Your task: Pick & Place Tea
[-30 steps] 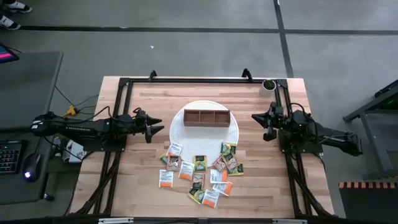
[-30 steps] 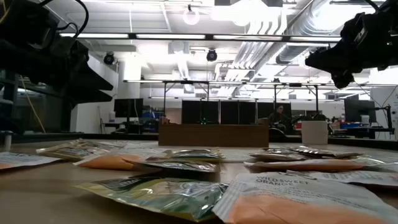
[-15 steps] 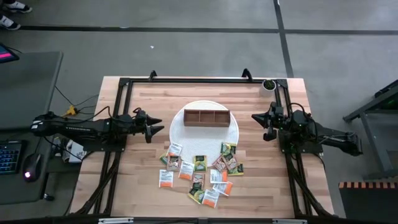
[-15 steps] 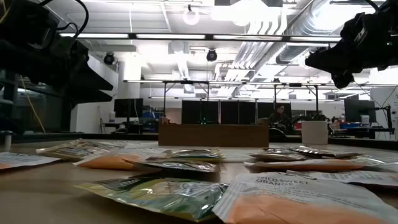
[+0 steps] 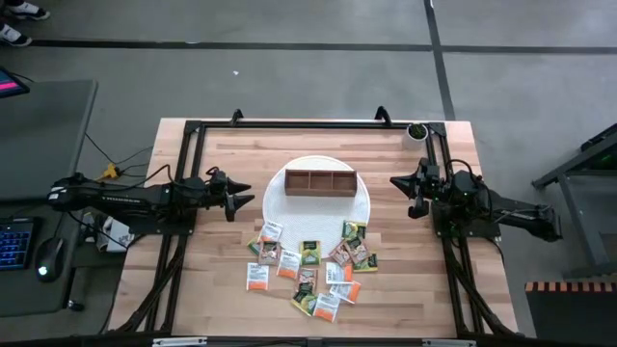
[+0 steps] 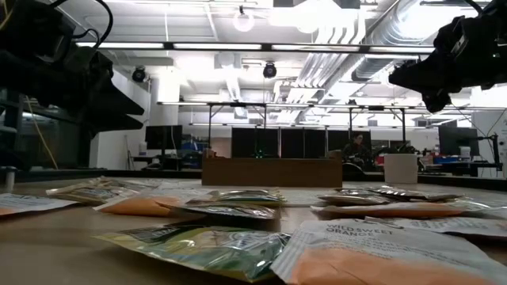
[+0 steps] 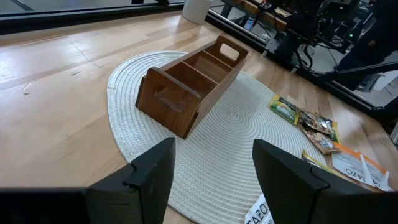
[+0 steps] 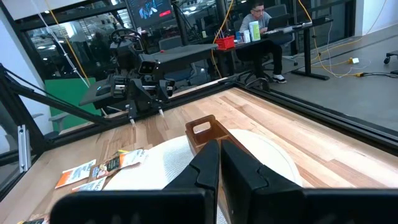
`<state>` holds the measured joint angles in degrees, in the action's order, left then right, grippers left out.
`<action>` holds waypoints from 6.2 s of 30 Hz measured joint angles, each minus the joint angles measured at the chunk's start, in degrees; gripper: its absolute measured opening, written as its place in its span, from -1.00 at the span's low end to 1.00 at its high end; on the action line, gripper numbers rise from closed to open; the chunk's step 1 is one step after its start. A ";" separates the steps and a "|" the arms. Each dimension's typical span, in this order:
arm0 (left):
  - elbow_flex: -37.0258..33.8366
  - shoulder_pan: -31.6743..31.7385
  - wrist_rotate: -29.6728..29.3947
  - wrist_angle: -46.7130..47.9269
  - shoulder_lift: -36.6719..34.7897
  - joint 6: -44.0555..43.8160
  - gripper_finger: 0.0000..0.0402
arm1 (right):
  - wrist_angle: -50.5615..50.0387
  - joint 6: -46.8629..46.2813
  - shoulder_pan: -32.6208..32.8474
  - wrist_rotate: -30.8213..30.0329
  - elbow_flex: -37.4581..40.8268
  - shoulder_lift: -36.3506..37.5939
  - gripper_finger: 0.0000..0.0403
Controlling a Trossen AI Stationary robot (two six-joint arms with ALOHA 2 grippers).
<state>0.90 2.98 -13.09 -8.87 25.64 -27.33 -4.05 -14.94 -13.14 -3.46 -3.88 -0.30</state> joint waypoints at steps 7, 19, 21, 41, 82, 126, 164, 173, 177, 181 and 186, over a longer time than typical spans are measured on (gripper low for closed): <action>0.00 0.02 -0.01 0.06 0.00 0.04 0.06 | 0.00 0.00 0.02 0.00 -0.02 -0.01 -0.94; 0.01 0.00 -0.12 -0.23 0.01 0.04 0.06 | 0.00 0.00 0.02 0.00 0.00 -0.02 -0.94; -0.01 0.02 -0.12 -0.60 -0.01 0.04 0.06 | 0.00 0.00 0.02 0.01 -0.01 -0.01 -0.94; 23.04 0.00 6.26 26.47 2.68 13.19 0.06 | 0.00 0.00 0.02 0.00 -0.02 0.00 -0.94; 45.35 -5.66 15.36 35.18 55.53 26.93 0.73 | -0.01 0.00 0.02 0.00 0.00 -0.06 -0.94; 48.27 -5.99 16.62 34.67 68.50 36.13 0.24 | 0.03 0.00 0.02 0.00 0.00 -0.11 -0.94; 48.27 -5.99 18.65 36.14 68.79 30.88 -0.87 | 0.00 0.00 0.02 0.02 -0.01 -0.11 -0.94; 48.25 -5.99 18.76 36.16 68.81 29.90 -0.85 | 0.00 0.00 0.02 0.02 -0.01 -0.11 -0.94; 48.25 -5.99 18.76 36.18 68.81 29.94 -0.85 | 0.00 0.00 0.02 0.00 -0.02 -0.11 -0.94; 48.25 -5.99 18.76 36.24 68.81 29.99 -0.84 | 0.00 0.00 0.02 0.02 0.00 -0.11 -0.94; 48.22 -5.97 19.80 37.00 68.81 30.03 -0.71 | 0.01 0.00 0.02 0.02 -0.01 -0.11 -0.94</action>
<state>49.12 -2.98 6.71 28.13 94.45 2.70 -4.04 -14.94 -13.13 -3.45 -3.89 -0.40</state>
